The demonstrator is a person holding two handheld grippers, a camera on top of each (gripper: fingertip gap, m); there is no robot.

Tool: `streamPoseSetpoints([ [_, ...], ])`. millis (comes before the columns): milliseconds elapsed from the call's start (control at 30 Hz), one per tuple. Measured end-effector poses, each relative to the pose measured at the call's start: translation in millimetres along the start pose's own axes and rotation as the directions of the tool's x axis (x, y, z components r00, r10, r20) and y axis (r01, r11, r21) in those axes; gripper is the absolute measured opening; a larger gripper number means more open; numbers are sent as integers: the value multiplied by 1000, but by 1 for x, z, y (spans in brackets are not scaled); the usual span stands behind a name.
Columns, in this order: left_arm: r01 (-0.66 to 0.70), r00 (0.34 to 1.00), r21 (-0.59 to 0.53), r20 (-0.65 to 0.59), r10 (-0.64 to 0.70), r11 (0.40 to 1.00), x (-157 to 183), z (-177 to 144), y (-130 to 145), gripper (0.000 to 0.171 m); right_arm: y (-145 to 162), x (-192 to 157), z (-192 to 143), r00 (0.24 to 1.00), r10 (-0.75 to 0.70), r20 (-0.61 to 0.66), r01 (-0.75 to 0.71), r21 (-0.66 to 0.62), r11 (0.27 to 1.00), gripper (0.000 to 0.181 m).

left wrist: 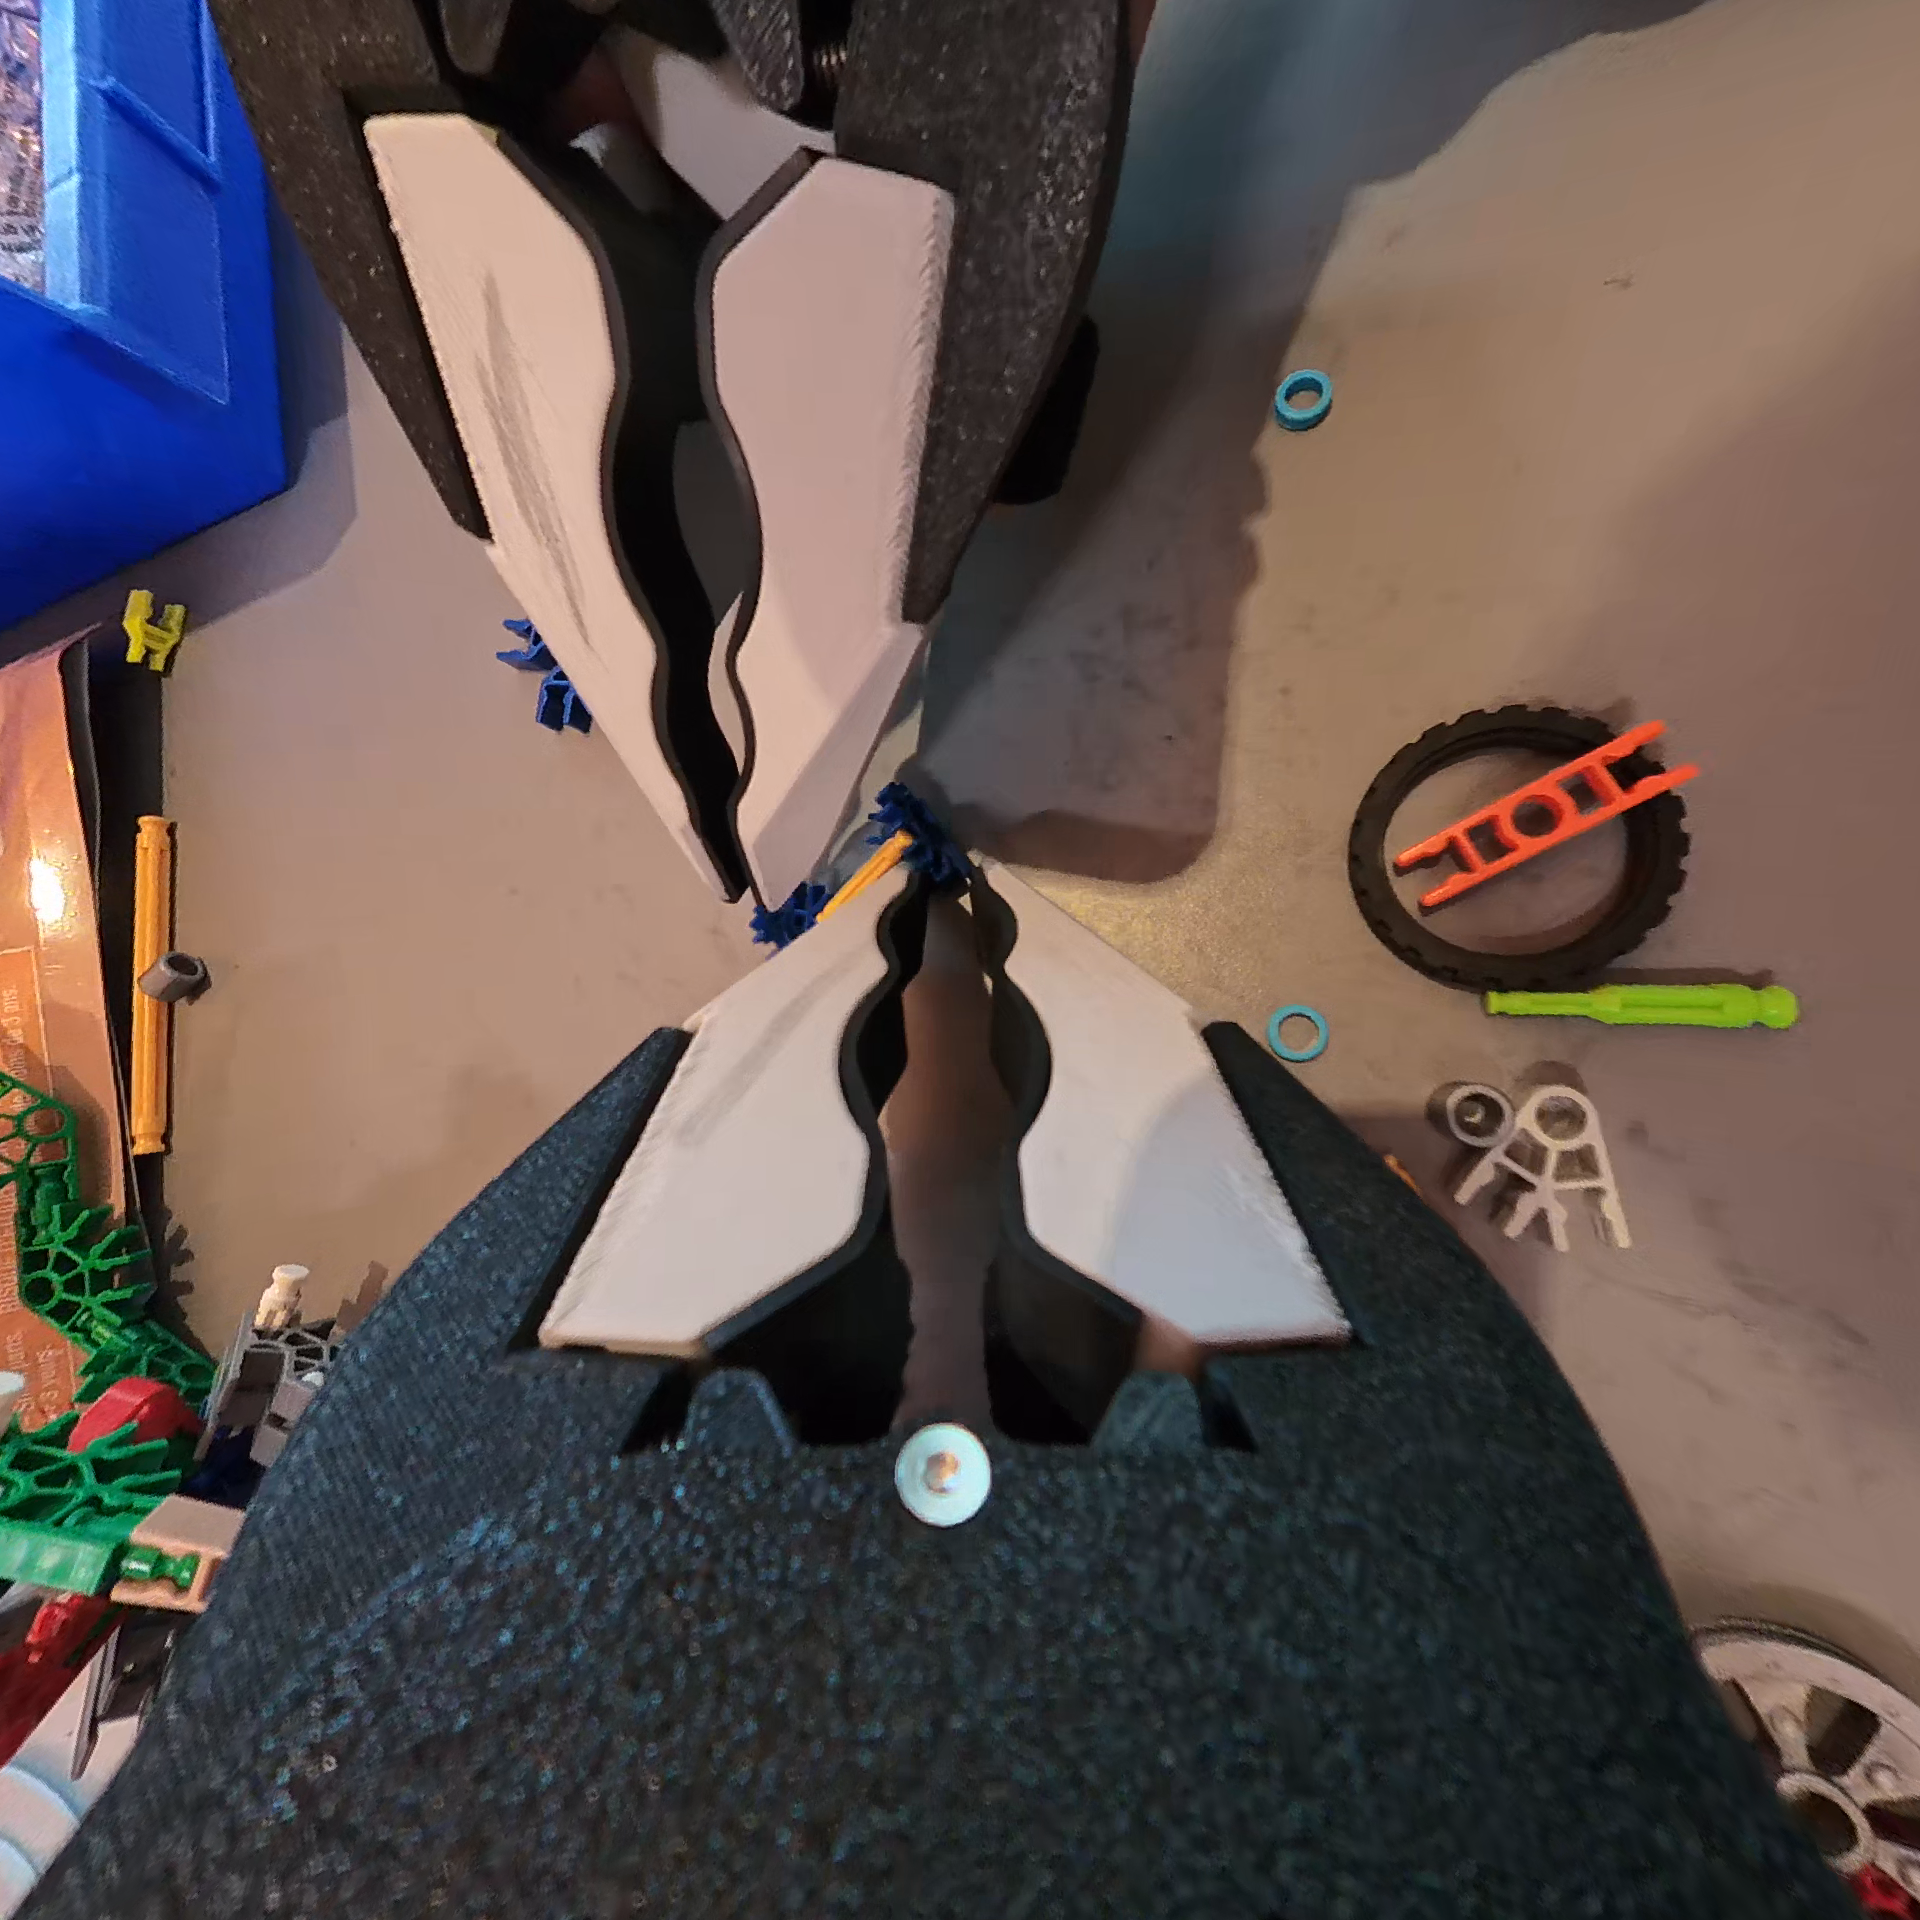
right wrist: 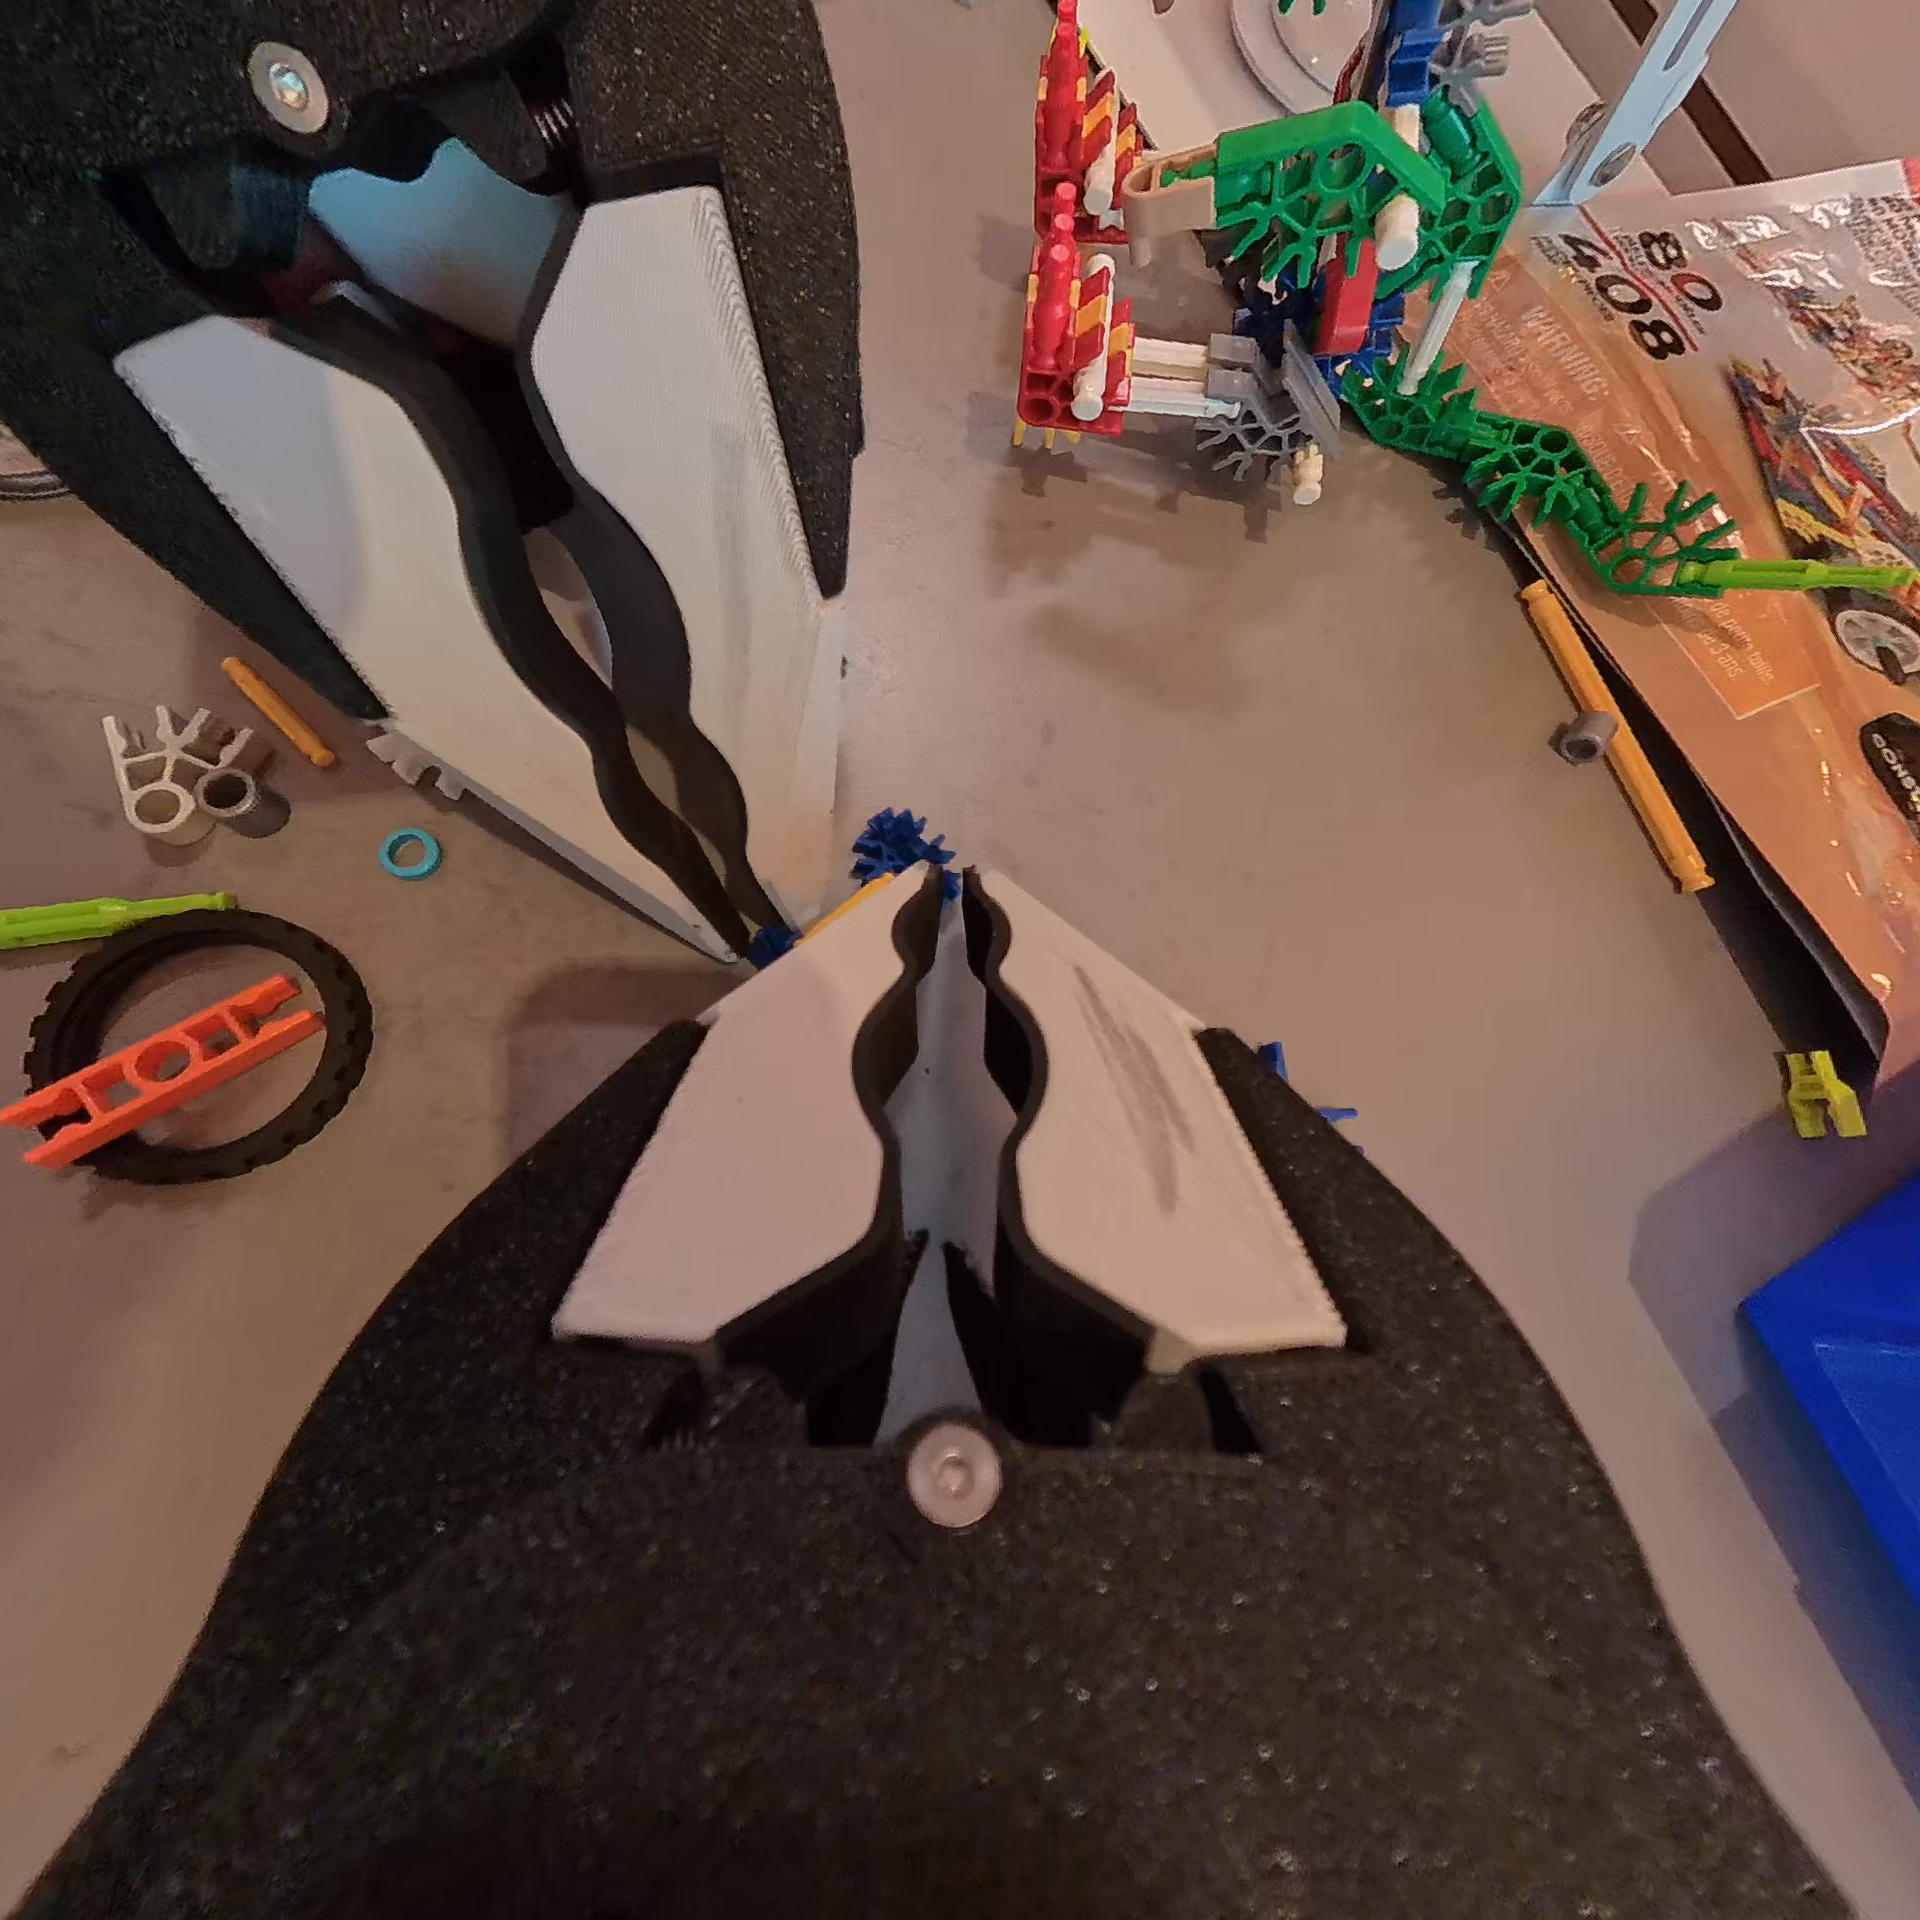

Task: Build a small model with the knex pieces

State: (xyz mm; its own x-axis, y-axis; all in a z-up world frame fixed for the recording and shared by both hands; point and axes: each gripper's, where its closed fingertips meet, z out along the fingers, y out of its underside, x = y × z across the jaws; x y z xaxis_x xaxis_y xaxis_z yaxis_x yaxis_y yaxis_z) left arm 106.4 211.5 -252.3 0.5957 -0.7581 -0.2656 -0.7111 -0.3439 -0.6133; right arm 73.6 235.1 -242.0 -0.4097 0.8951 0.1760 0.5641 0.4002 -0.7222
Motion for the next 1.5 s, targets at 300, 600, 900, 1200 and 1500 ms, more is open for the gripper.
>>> streamPoseSetpoints([
  [300,-1,1000,4,-28,1,1000,5,-2,1,5,-4,-7,-1,999,7,40,-7,20,1000,6],
  [600,-12,997,19,-74,13,1000,14,-4,-1,1,-5,-7,-5,998,23,51,-25,29,999,7],
  [900,-1,996,22,-88,3,1000,14,-7,1,2,-7,-10,-10,997,25,69,-28,47,998,8],
  [1200,-1,997,37,-79,4,999,11,-15,1,3,-9,-22,-13,992,2,129,-10,57,998,9],
  [1500,-7,1000,66,-17,8,998,-1,-19,-4,4,-3,-33,-16,980,5,198,-13,38,999,16],
])
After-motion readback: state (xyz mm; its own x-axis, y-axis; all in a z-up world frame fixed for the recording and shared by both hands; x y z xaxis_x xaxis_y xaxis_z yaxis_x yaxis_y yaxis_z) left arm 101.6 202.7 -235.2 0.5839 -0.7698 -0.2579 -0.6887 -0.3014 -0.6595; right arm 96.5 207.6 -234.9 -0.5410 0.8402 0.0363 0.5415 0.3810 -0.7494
